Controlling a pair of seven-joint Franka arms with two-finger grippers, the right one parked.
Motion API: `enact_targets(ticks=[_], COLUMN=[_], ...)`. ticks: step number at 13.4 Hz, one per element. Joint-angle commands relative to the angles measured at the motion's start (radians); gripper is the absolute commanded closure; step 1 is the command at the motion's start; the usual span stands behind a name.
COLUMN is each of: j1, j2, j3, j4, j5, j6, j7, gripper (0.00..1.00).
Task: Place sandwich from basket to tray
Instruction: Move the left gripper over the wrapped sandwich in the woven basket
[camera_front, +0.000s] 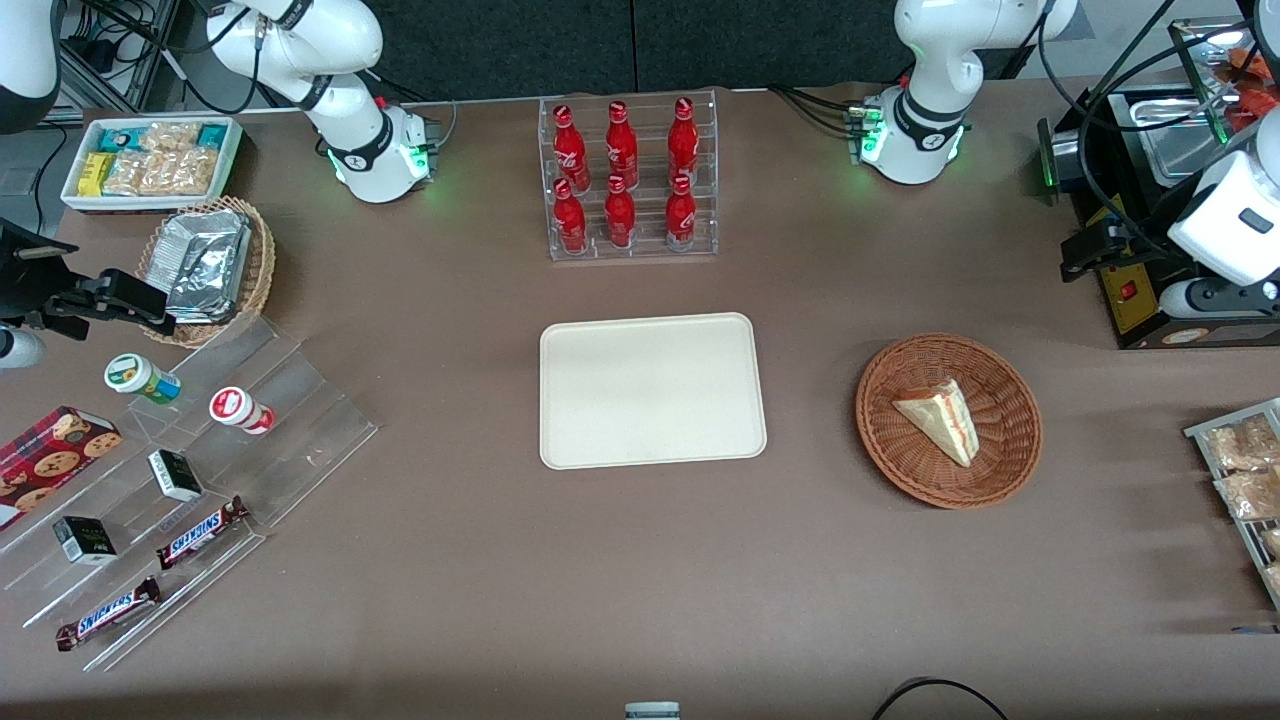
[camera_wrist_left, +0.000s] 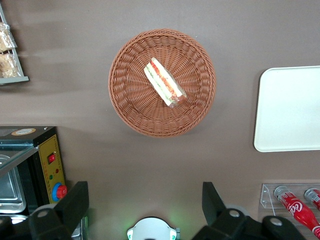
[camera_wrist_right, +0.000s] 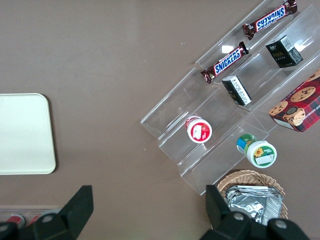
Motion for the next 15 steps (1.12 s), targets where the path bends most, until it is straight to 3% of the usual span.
enact_targets(ticks=[1, 5, 10, 15], j1=[0.001, 0.001, -0.002, -0.048], j2=[-0.001, 0.039, 0.030, 0.074], j3=[0.000, 0.000, -0.001, -0.017], j4=[0.018, -0.080, -0.439, -0.601], j5=[0.005, 0.039, 0.045, 0.034], j6=[-0.058, 0.024, 0.472, 0.815], j7=[0.017, -0.026, -0.284, -0.656], gripper=[0.00, 0.00, 0.00, 0.00])
